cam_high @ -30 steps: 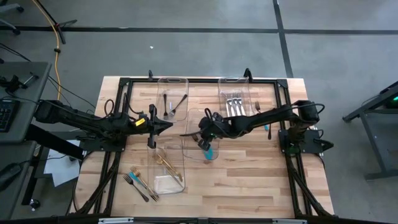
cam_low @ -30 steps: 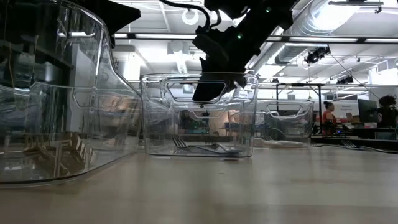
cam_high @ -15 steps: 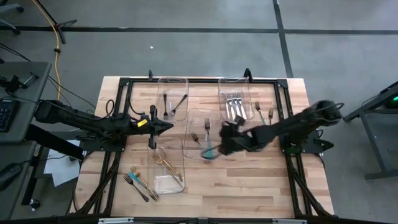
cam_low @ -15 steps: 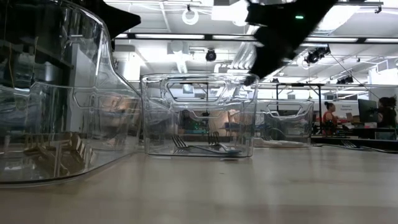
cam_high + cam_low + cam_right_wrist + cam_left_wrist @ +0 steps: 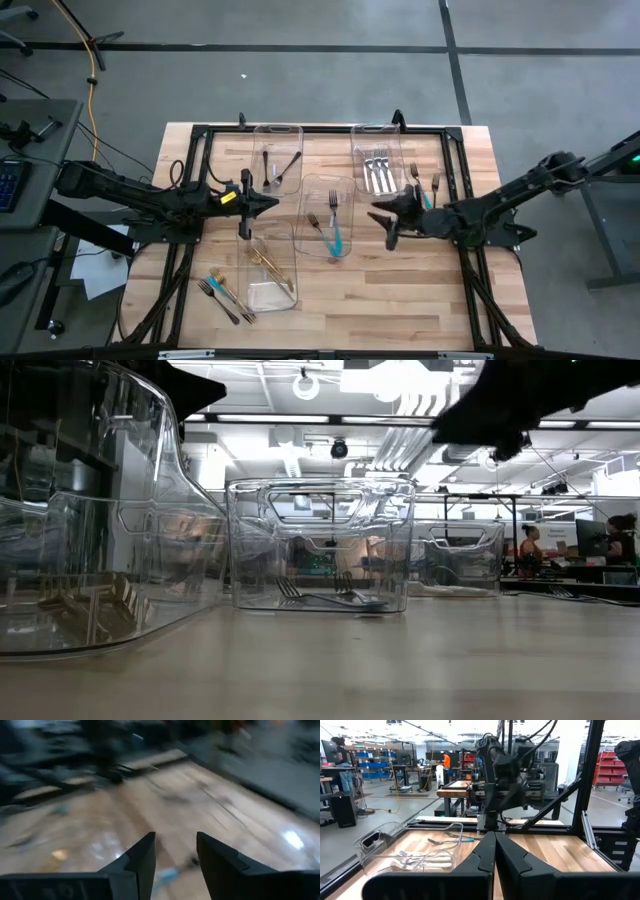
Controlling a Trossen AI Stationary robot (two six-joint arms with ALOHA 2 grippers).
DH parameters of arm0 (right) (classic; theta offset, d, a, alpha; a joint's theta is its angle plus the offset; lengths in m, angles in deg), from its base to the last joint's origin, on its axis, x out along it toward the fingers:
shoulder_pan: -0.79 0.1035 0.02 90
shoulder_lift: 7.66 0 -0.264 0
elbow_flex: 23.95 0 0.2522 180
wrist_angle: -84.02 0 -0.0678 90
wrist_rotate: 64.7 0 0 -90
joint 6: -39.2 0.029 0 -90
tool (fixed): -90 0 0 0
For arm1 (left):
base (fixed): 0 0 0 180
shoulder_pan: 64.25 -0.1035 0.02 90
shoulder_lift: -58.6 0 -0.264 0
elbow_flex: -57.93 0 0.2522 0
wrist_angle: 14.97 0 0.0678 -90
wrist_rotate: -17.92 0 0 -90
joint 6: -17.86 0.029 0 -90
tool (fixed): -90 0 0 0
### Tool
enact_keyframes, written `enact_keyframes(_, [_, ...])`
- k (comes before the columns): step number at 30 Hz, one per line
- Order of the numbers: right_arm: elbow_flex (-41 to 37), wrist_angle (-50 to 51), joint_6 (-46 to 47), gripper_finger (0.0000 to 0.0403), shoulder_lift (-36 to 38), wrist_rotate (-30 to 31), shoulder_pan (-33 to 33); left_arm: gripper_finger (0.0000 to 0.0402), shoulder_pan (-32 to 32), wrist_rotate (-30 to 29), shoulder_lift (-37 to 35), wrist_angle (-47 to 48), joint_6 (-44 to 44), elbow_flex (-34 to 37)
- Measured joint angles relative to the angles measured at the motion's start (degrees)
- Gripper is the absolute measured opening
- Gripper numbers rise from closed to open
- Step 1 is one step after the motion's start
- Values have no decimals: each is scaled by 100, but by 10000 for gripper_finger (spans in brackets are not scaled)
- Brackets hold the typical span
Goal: Sort silverware by color (type)
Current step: Put the blue fork into the center transparent bin
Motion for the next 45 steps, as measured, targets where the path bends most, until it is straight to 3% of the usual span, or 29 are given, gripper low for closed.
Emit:
enact_keyframes(5, [-403,-1831,-1753,138,-40,-937,-150,1,0,0,0,14,0,0])
enact_keyframes(10, [-354,-2241,-2522,138,-40,-1489,-607,1,1,0,0,13,4,0])
enact_keyframes(15, [-283,-2225,-2554,138,-40,-2059,-1029,1,1,0,0,17,393,0])
enact_keyframes(29, [-285,-2078,-2445,138,-43,-2013,-1193,1,1,-208,0,2,494,0])
enact_keyframes(33, [-285,-2111,-1921,138,-44,-1480,-1196,1,0,-214,0,32,457,0])
enact_keyframes(35, [-242,-2161,-1599,138,-43,-778,-1274,1,2,-216,0,31,457,0])
enact_keyframes(39, [240,-1140,-990,138,18,631,-1815,1,1,-216,0,32,455,0])
enact_keyframes(42, [1006,836,-315,138,116,792,-2591,1,2,-216,0,33,455,0])
enact_keyframes(45, [1842,3358,925,138,107,569,-3607,1,1,-216,0,32,455,2])
